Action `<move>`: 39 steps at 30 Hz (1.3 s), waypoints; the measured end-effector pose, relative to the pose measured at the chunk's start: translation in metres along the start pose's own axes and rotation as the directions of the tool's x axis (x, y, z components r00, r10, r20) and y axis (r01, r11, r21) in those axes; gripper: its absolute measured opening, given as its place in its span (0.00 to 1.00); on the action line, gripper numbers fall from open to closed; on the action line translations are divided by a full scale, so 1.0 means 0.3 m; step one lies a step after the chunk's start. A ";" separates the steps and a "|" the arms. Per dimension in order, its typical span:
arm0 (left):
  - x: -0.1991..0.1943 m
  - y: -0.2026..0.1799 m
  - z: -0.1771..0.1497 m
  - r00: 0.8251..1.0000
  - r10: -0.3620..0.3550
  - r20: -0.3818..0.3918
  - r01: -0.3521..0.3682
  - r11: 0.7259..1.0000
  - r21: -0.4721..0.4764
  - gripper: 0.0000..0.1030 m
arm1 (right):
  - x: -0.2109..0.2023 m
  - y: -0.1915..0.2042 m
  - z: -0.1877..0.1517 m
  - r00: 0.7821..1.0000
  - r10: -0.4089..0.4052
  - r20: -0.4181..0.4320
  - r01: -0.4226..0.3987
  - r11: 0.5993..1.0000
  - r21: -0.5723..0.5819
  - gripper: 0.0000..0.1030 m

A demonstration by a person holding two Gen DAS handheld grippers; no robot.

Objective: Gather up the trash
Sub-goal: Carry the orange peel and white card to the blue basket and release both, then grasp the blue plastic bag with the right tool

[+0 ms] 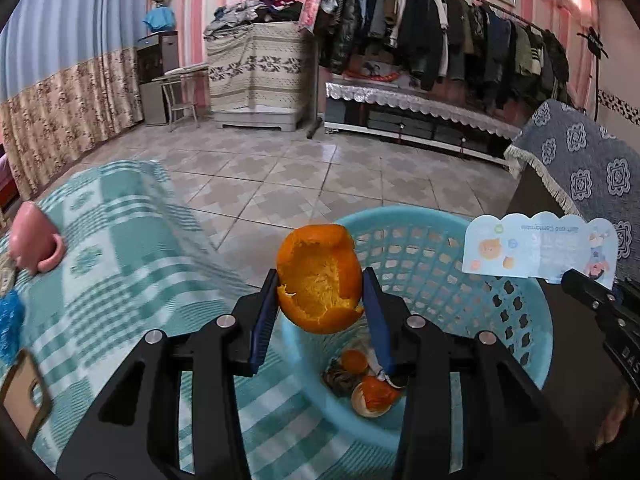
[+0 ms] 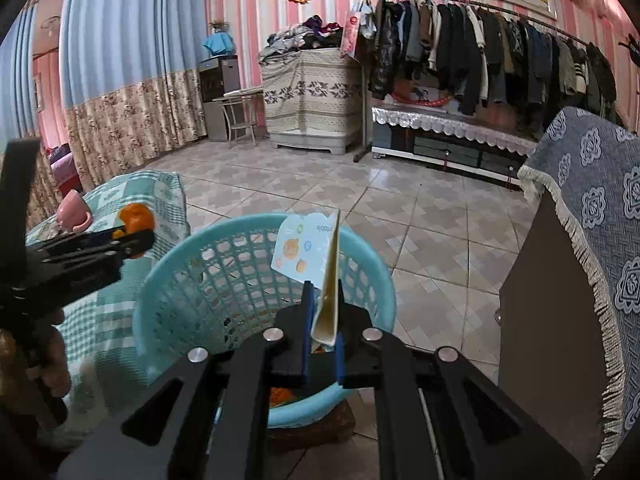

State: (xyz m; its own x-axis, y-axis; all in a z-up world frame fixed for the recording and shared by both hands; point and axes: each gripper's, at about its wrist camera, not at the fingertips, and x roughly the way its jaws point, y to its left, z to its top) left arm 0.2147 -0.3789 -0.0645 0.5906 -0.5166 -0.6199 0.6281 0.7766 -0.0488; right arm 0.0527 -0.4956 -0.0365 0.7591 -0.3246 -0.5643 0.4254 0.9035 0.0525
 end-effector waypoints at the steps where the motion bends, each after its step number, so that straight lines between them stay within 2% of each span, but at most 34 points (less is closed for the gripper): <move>1: 0.018 -0.016 0.000 1.000 0.003 -0.001 -0.003 1.000 0.013 0.39 | 0.005 -0.003 0.000 1.000 -0.002 -0.002 0.002 1.000 0.003 0.09; 4: 0.043 -0.064 0.007 1.000 0.015 -0.003 -0.014 0.998 0.062 0.39 | 0.022 -0.007 -0.008 1.000 -0.005 -0.012 0.005 1.000 0.016 0.09; 5: 0.050 -0.086 0.010 1.000 0.024 0.003 -0.024 0.996 0.085 0.42 | 0.025 -0.005 -0.008 1.000 -0.004 -0.013 0.004 1.000 0.019 0.09; 6: 0.051 -0.095 0.012 1.000 0.026 0.005 -0.026 0.995 0.099 0.48 | 0.026 -0.007 -0.011 1.000 -0.003 -0.015 0.003 1.000 0.022 0.09; 8: 0.034 -0.101 0.015 0.999 0.046 0.029 -0.048 0.993 0.108 0.81 | 0.033 -0.003 -0.010 1.000 -0.002 -0.020 0.002 1.000 0.020 0.09; 10: 0.001 -0.093 0.021 0.996 0.057 0.070 -0.063 0.993 0.096 0.86 | 0.036 0.006 -0.010 1.000 0.001 -0.024 -0.001 1.000 0.015 0.09; 16: -0.064 -0.014 0.043 0.992 0.088 0.090 -0.093 0.994 0.060 0.89 | 0.049 0.039 -0.029 0.999 0.013 -0.042 -0.013 1.000 0.000 0.09; 26: -0.227 0.160 0.031 0.972 0.206 0.115 -0.208 0.978 0.010 0.94 | 0.128 0.140 -0.007 0.994 0.059 -0.095 -0.062 0.998 -0.022 0.10; 27: -0.244 0.184 0.024 0.970 0.216 0.114 -0.217 0.976 -0.001 0.94 | 0.133 0.146 -0.005 0.994 0.050 -0.096 -0.052 0.998 -0.024 0.21; 28: -0.259 0.206 0.020 0.968 0.224 0.110 -0.224 0.974 -0.013 0.94 | 0.137 0.152 -0.002 0.995 0.032 -0.095 -0.034 0.999 -0.023 0.46; 29: -0.270 0.222 0.016 0.967 0.231 0.105 -0.230 0.973 -0.022 0.94 | 0.139 0.152 0.000 0.995 0.027 -0.092 -0.029 0.999 -0.018 0.57; 30: -0.284 0.245 0.011 0.966 0.240 0.100 -0.238 0.971 -0.033 0.94 | 0.136 0.158 0.002 0.996 0.026 -0.086 -0.028 1.000 -0.014 0.61; 32: -0.324 0.297 -0.005 0.959 0.266 0.100 -0.262 0.964 -0.054 0.94 | 0.138 0.167 0.007 0.996 0.018 -0.093 -0.020 1.000 -0.018 0.62; 37: -0.432 0.442 -0.052 0.941 0.327 0.092 -0.314 0.940 -0.132 0.95 | 0.103 0.250 0.021 0.998 0.022 -0.059 -0.025 0.998 -0.051 0.78; 39: -0.472 0.502 -0.067 0.932 0.350 0.091 -0.333 0.929 -0.161 0.95 | 0.081 0.297 0.036 0.999 0.036 -0.041 -0.039 0.997 -0.068 0.80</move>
State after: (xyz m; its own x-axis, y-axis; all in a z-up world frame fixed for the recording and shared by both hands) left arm 0.2154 -0.1816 0.0003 0.8168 -0.2424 -0.5236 0.3052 0.9516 0.0355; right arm 0.1144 -0.4260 -0.0365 0.7532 -0.2799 -0.5952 0.3612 0.9323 0.0187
